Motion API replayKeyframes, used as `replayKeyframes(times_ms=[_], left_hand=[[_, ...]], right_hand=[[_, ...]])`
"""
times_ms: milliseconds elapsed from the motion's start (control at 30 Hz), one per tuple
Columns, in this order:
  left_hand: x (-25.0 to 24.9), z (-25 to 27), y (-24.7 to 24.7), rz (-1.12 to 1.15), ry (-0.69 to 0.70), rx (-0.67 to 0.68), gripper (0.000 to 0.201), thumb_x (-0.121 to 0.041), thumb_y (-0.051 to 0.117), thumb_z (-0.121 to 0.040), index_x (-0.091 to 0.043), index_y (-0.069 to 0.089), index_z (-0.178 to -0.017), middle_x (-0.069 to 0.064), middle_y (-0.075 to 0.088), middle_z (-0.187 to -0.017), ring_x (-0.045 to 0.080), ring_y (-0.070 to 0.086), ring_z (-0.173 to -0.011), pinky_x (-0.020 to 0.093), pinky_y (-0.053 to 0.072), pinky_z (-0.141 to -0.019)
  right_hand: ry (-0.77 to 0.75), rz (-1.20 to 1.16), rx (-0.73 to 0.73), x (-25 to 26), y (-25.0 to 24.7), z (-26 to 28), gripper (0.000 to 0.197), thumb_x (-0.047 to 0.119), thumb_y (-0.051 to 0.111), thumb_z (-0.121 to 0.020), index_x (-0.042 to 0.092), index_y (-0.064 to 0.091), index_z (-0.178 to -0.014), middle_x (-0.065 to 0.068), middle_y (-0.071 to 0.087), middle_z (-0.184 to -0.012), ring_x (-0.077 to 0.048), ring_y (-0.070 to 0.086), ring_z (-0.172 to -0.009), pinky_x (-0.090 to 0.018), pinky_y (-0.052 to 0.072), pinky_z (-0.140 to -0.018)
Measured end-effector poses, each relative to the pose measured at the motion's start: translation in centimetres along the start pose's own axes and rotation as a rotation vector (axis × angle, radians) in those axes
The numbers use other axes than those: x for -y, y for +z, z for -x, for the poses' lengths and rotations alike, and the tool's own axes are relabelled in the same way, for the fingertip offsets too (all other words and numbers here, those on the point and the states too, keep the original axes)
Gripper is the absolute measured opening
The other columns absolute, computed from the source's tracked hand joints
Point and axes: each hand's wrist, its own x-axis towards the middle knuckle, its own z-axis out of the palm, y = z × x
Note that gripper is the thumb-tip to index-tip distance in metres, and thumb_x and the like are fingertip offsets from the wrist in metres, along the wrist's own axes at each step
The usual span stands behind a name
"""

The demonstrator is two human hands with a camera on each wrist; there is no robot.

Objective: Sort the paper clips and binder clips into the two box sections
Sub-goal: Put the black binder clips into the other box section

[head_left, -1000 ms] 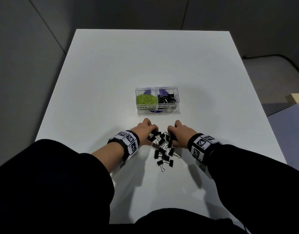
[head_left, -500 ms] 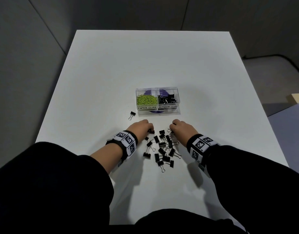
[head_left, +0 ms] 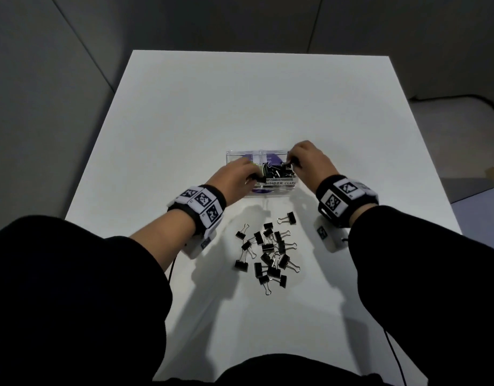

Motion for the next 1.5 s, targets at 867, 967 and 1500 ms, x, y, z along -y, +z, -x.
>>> replayKeyframes(times_ms=[867,967,1500], left_hand=[[6.7,4.5,1.1,-0.132,-0.371,-0.078,0.039,-0.017,0.05,-0.089,-0.018,0.05,-0.128,0.005,0.048,-0.133,0.026,0.05,-0.117,0.037,0.046,-0.089],[6.8,4.5,1.9,-0.213,-0.371,0.221,0.067,-0.021,0.052,-0.088,-0.019,0.02,-0.147,0.005,0.024,-0.153,0.03,0.032,-0.134,0.045,0.036,-0.107],[-0.1,8.6,6.5,-0.34,-0.096,0.52,0.11,-0.058,0.071,-0.066,-0.025,0.006,-0.148,0.003,0.015,-0.152,0.025,0.021,-0.137,0.042,0.042,-0.101]], right_hand=[[-0.003,0.319,0.611,0.3,4.8,8.6,0.097,0.069,0.049,-0.079,0.02,0.002,-0.149,-0.01,0.013,-0.157,-0.03,0.023,-0.14,-0.044,0.035,-0.11],[-0.037,0.368,0.629,1.3,5.9,9.4,0.112,0.07,0.059,-0.069,0.023,-0.002,-0.149,-0.009,0.006,-0.158,-0.03,0.018,-0.142,-0.044,0.031,-0.112],[0.033,0.335,0.521,1.7,7.2,10.9,0.116,0.053,0.074,-0.065,0.018,0.001,-0.148,-0.007,0.023,-0.148,-0.028,0.032,-0.13,-0.041,0.044,-0.098]])
